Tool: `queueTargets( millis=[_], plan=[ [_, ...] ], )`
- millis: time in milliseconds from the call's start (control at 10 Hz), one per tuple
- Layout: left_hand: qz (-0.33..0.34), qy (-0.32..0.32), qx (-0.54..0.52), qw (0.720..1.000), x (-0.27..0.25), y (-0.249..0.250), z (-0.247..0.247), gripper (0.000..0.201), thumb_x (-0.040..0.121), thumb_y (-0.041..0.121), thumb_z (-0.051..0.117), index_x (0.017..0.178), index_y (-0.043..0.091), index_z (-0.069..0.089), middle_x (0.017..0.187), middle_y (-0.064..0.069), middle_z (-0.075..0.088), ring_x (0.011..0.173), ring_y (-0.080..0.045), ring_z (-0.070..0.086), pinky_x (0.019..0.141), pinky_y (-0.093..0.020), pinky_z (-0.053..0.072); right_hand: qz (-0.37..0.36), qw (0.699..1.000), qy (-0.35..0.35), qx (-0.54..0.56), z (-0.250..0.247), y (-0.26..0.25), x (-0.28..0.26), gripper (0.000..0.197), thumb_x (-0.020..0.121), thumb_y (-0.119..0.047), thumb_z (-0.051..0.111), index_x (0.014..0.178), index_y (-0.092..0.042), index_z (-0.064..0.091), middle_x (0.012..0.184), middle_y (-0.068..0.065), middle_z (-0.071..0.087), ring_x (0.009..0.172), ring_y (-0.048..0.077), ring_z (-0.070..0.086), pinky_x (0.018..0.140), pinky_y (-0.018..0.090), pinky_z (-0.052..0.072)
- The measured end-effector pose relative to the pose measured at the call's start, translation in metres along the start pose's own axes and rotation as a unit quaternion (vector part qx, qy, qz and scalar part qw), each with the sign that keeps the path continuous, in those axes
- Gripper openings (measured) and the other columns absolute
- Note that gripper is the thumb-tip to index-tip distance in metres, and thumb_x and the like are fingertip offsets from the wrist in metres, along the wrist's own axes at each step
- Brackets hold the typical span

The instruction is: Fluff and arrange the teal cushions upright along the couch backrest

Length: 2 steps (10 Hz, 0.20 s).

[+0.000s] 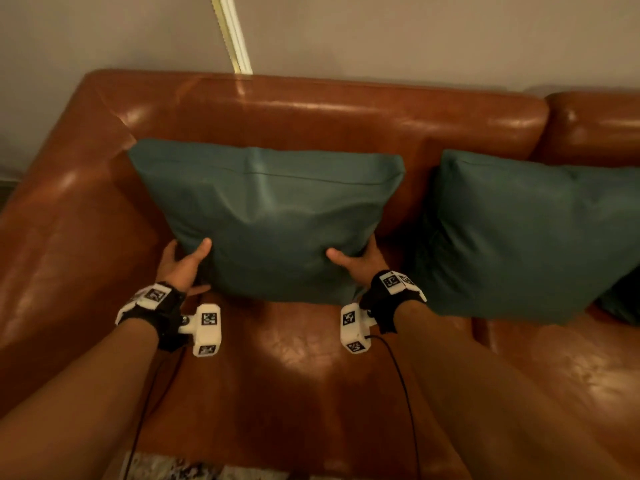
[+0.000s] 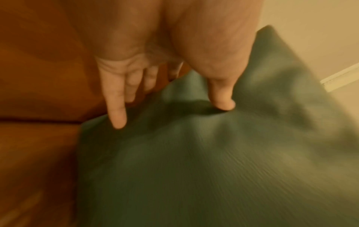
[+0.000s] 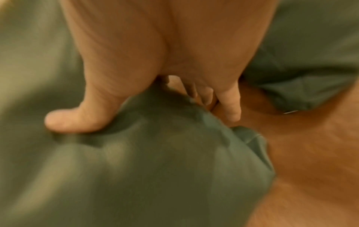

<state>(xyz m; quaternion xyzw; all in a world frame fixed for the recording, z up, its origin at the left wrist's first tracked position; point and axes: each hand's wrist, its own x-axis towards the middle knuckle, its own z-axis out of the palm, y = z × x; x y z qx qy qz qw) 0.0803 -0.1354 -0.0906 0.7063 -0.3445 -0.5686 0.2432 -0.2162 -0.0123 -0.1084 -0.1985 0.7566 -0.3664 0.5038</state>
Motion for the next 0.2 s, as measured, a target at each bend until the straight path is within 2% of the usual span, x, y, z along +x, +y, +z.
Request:
queueTargets(
  millis=[100, 200],
  plan=[
    [0.004, 0.025, 0.016, 1.000, -0.047, -0.019, 0.015, 0.082, 0.071, 0.050, 0.073, 0.142, 0.038, 0.033, 0.150, -0.001, 0.041, 0.124, -0.033, 0.049, 0.075, -0.050, 0.054, -0.010, 1.000, -0.024, 0.008, -0.026, -0.001, -0.034, 0.118, 0.064, -0.054, 0.079, 0.153, -0.026, 0.007, 0.157, 0.001, 0.029, 0.141, 0.022, 0.035, 0.110, 0.026, 0.030],
    [-0.028, 0.024, 0.006, 0.999, -0.105, -0.055, 0.031, 0.071, 0.080, 0.040, 0.070, 0.142, 0.030, 0.037, 0.147, -0.006, 0.044, 0.125, -0.032, 0.049, 0.078, -0.048, 0.052, -0.015, 0.997, -0.071, -0.015, -0.066, 0.016, -0.081, 0.087, 0.085, -0.044, 0.064, 0.152, -0.012, 0.019, 0.155, 0.002, 0.029, 0.144, 0.019, 0.029, 0.104, 0.017, 0.024]
  ],
)
